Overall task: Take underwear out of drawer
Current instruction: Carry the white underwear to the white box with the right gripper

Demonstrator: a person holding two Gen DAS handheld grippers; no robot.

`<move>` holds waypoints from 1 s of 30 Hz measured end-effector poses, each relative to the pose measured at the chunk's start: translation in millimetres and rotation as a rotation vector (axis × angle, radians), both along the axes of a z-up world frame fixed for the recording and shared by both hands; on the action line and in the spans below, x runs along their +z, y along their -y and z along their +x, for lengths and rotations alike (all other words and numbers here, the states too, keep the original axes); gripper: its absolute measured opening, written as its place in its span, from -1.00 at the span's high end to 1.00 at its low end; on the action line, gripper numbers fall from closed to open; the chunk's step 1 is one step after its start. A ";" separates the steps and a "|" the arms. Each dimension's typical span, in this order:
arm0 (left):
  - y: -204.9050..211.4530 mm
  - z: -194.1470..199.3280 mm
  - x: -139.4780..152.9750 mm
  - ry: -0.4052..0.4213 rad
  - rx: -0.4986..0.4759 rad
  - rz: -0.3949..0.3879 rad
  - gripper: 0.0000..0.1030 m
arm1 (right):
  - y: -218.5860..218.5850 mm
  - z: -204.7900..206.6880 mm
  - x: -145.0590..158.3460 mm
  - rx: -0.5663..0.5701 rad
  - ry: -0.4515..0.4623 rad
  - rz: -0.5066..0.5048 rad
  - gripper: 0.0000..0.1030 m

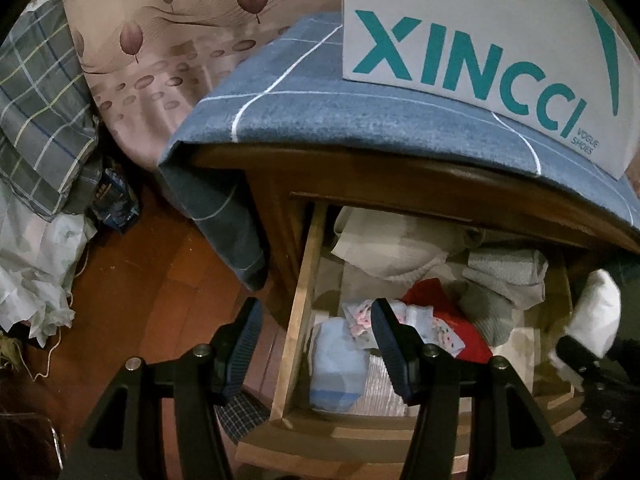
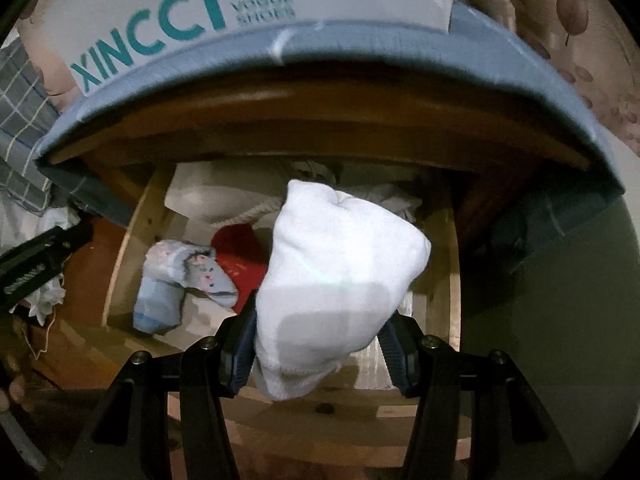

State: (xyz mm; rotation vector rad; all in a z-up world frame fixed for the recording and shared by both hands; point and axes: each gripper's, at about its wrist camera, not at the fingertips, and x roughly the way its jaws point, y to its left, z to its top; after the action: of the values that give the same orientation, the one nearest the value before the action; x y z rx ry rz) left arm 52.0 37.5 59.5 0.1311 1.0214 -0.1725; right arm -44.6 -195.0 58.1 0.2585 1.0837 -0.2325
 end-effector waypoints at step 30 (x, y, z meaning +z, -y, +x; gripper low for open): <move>-13.9 -5.2 11.5 0.034 0.011 -0.010 -0.12 | 14.3 78.8 229.7 0.036 0.323 -0.206 0.01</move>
State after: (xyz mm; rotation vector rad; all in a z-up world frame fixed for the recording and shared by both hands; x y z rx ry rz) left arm 46.8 51.5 71.0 0.1188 0.9872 -0.1651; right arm 34.3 -209.4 287.8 0.0871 0.7374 -0.2587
